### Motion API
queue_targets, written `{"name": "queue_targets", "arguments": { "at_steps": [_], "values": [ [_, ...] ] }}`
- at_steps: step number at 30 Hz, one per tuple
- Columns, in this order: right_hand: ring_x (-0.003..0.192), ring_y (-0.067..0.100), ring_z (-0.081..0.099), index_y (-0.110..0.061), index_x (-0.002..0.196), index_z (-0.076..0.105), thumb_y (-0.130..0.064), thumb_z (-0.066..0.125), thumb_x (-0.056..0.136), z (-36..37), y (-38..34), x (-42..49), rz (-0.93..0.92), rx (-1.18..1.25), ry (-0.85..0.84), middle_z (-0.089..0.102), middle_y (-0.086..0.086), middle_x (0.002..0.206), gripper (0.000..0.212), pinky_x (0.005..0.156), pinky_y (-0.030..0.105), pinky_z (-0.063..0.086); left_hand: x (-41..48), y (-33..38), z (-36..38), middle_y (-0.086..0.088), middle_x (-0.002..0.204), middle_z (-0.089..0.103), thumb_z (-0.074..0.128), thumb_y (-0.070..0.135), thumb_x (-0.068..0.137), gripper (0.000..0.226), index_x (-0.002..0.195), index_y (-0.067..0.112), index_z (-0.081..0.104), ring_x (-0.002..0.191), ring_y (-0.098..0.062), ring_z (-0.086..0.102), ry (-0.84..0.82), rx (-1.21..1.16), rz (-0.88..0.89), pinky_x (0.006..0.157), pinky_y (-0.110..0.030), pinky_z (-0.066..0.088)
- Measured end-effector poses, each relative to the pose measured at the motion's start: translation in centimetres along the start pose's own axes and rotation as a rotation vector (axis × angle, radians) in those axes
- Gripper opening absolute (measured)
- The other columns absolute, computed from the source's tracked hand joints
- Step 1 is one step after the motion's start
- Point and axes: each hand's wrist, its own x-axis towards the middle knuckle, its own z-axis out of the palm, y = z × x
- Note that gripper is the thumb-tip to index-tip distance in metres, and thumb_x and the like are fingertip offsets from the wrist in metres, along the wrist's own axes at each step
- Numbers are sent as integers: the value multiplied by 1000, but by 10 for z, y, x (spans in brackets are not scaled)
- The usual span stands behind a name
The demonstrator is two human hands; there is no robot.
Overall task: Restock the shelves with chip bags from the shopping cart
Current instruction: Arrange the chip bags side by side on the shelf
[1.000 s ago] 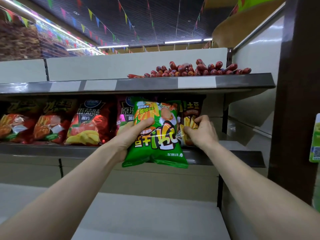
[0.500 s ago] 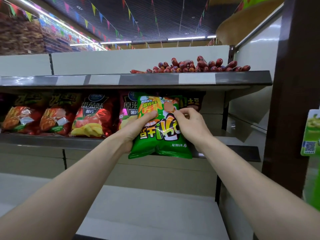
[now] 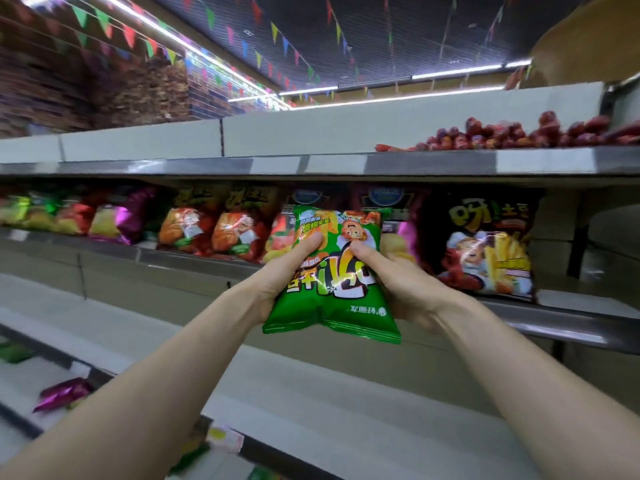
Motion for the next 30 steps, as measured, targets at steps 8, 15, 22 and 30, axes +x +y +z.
{"name": "queue_targets", "arguments": {
  "at_steps": [8, 15, 22, 30],
  "values": [
    [80, 25, 74, -13, 111, 64, -28, 68, 88, 145, -11, 46, -87, 143, -61, 76, 10, 92, 28, 70, 37, 61, -58, 28, -141, -11, 97, 74, 61, 59, 70, 55, 103, 16, 69, 79, -26, 72, 115, 126, -58, 67, -38, 59],
    [87, 26, 73, -12, 116, 66, -26, 70, 87, 286, -16, 93, -113, 400, -16, 75, 9, 99, 32, 83, 44, 58, -112, 37, -279, -13, 96, 72, 82, 43, 67, 52, 103, 9, 66, 82, -26, 72, 250, -131, 25, 67, -35, 61],
    [87, 26, 72, -11, 117, 62, -21, 70, 88, 432, -20, 120, -96, 546, -78, 73, 8, 101, 33, 76, 42, 59, -140, 40, -348, -9, 106, 69, 74, 42, 69, 56, 115, 11, 64, 99, -25, 65, 484, -318, 149, 78, -40, 55],
    [92, 24, 67, -14, 131, 50, -37, 69, 87, 525, -25, 181, 15, 600, -222, 66, 12, 116, 53, 87, 41, 52, -170, 75, -458, -13, 89, 74, 65, 43, 87, 38, 103, 8, 66, 85, -28, 68, 693, -255, 113, 79, -44, 53]
  ]
}}
